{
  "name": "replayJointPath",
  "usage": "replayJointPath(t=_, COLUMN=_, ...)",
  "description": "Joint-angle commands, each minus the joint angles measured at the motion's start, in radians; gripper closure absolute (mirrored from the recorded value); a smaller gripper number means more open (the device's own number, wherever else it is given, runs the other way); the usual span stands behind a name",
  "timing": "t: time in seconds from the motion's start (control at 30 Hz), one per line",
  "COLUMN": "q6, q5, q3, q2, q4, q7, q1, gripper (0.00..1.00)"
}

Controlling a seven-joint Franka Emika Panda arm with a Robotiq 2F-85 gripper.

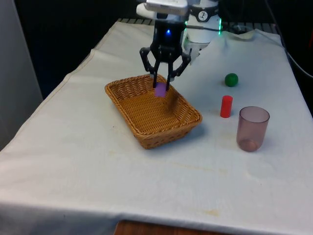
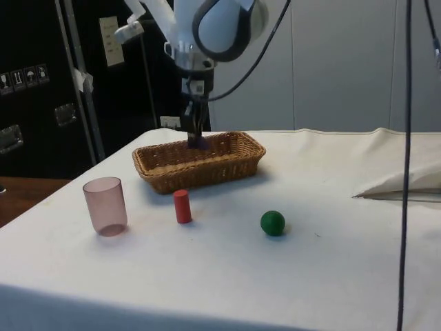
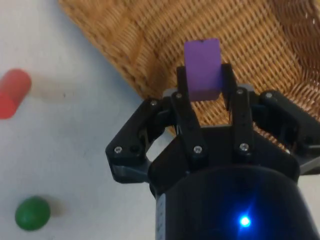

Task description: Pick up the triangular block and place it into the basket.

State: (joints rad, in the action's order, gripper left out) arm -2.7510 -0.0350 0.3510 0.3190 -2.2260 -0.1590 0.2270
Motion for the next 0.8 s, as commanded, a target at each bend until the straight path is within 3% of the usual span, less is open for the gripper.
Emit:
replayJointPath(t=0.0, q6=-0.015, q5=0.032, q3=-0.018, q2=0.017, q4=0.007, q7=-0.026, q1=-0.016, gripper=0.67)
replayJointPath(t=0.07, q6=-0.031, q5=0.055, q3=-0.018, q2=0.051, q4=0.023, q7=-0.042, q1=-0.020, gripper=0.67)
replayJointPath(t=0.1, q6=-0.022, q5=0.034, q3=0.001, q2=0.048, q4=0.023, q7=-0.024, q1=-0.005, gripper=0.67)
replayJointPath(t=0.13, q6=-0.036, q5=0.062, q3=-0.019, q2=0.062, q4=0.028, q7=-0.047, q1=-0.022, gripper=0.67)
replayJointPath(t=0.37, q6=-0.068, q5=0.120, q3=-0.025, q2=0.135, q4=0.062, q7=-0.089, q1=-0.039, gripper=0.67)
replayJointPath(t=0.4, q6=-0.060, q5=0.102, q3=0.001, q2=0.137, q4=0.061, q7=-0.071, q1=-0.017, gripper=0.67)
replayJointPath(t=0.43, q6=-0.072, q5=0.128, q3=-0.025, q2=0.143, q4=0.065, q7=-0.096, q1=-0.041, gripper=0.67)
replayJointPath(t=0.6, q6=-0.088, q5=0.196, q3=-0.027, q2=0.174, q4=0.082, q7=-0.152, q1=-0.052, gripper=0.67)
replayJointPath(t=0.7, q6=-0.090, q5=0.230, q3=-0.028, q2=0.186, q4=0.089, q7=-0.178, q1=-0.053, gripper=0.67)
replayJointPath(t=0.73, q6=-0.080, q5=0.216, q3=0.002, q2=0.189, q4=0.088, q7=-0.164, q1=-0.030, gripper=0.66)
replayJointPath(t=0.77, q6=-0.090, q5=0.239, q3=-0.028, q2=0.189, q4=0.091, q7=-0.185, q1=-0.053, gripper=0.66)
